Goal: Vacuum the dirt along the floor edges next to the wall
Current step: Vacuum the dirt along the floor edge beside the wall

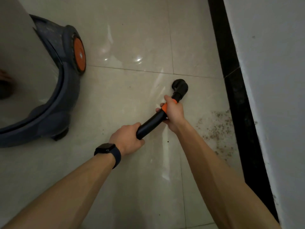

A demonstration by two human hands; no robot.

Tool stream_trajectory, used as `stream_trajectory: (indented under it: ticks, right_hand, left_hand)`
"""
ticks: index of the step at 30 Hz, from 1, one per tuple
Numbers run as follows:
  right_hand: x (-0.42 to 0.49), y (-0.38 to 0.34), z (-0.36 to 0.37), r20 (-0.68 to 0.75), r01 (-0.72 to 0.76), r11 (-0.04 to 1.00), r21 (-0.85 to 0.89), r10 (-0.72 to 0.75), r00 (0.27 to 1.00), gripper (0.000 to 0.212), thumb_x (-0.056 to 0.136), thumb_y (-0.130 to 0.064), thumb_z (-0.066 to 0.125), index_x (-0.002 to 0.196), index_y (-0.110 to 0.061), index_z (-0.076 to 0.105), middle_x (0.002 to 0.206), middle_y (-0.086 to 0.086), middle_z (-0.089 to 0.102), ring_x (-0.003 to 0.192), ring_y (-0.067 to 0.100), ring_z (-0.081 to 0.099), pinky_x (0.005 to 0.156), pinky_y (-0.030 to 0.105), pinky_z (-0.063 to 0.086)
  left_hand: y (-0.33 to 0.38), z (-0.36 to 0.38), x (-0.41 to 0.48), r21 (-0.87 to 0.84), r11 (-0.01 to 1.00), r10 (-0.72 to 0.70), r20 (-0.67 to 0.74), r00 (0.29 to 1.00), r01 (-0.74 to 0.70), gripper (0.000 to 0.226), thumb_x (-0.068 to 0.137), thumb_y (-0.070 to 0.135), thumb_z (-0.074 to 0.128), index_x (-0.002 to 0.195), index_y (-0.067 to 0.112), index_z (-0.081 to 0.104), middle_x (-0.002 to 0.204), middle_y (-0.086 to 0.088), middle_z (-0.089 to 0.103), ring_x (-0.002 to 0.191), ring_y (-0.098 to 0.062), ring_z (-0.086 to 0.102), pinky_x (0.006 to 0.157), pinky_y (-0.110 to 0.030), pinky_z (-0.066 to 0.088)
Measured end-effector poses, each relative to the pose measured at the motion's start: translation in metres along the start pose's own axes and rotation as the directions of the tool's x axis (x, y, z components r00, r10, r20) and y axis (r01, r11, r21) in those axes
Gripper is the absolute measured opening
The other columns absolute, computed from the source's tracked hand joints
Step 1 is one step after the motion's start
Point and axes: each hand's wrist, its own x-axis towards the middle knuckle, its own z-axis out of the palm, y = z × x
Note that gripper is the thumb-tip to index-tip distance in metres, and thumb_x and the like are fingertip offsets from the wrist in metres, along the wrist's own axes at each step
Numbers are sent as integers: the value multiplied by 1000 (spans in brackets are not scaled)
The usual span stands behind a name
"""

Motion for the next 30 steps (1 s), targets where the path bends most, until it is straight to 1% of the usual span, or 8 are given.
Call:
stream_trajectory:
  ticks: [5,8,12,14,16,18,24,30]
  right_hand:
    - [-37,36,80,171,-8,1000,-24,12,985,46,101,-35,63,132,-9,40,81,5,59,52,14,68,52,28,56]
    - [-57,48,120,255,-15,999,-42,25,967,47,101,-37,63,129,-7,39,79,7,58,52,18,67,59,34,60]
    - [-77,59,139,311,-54,997,-63,71,948,42,101,-40,61,122,-12,38,89,9,59,55,20,67,64,37,62]
    - [-81,64,132,272,-50,996,-69,67,960,37,102,-41,59,117,-14,39,88,8,61,65,26,73,68,40,64]
    - [-83,69,113,191,-44,997,-66,56,980,34,102,-43,56,113,-16,39,85,5,64,74,29,77,79,46,65]
    - [-81,75,83,127,-63,998,-20,65,990,35,103,-44,55,116,-15,40,85,4,64,72,24,76,82,47,64]
    - [-85,87,-14,-52,-97,972,215,111,993,50,102,-35,62,136,-4,43,77,4,62,61,17,74,65,38,63]
    - [-110,116,-55,-59,-124,902,413,162,985,44,103,-29,63,136,-7,43,81,4,61,73,20,76,65,38,61]
  left_hand:
    - [-68,-29,-60,-22,986,-165,-59,985,164,20,82,29,69,96,33,55,86,2,64,77,-18,60,67,-32,49]
    - [-96,-40,-89,-40,972,-236,-117,965,233,21,79,27,70,88,34,53,84,3,65,75,-17,59,60,-28,40]
    - [-114,-43,-116,-9,959,-281,-155,947,283,20,78,29,71,91,33,57,85,2,66,77,-19,61,65,-31,48]
    - [-111,-42,-118,28,959,-275,-130,953,281,22,78,31,70,97,35,58,87,3,66,78,-19,61,69,-32,50]
    - [-100,-42,-113,76,965,-247,-74,966,252,23,75,38,66,95,38,56,88,3,66,80,-19,62,71,-32,52]
    - [-84,-38,-102,148,969,-202,12,979,199,25,70,41,61,94,41,54,91,4,66,83,-20,63,73,-32,53]
    - [-24,-2,-68,339,940,-61,240,969,-25,24,75,34,63,98,39,55,91,8,64,85,-19,64,73,-31,54]
    - [-10,12,-63,493,843,16,376,926,-215,22,82,33,58,102,40,56,93,11,64,83,-15,62,72,-29,52]
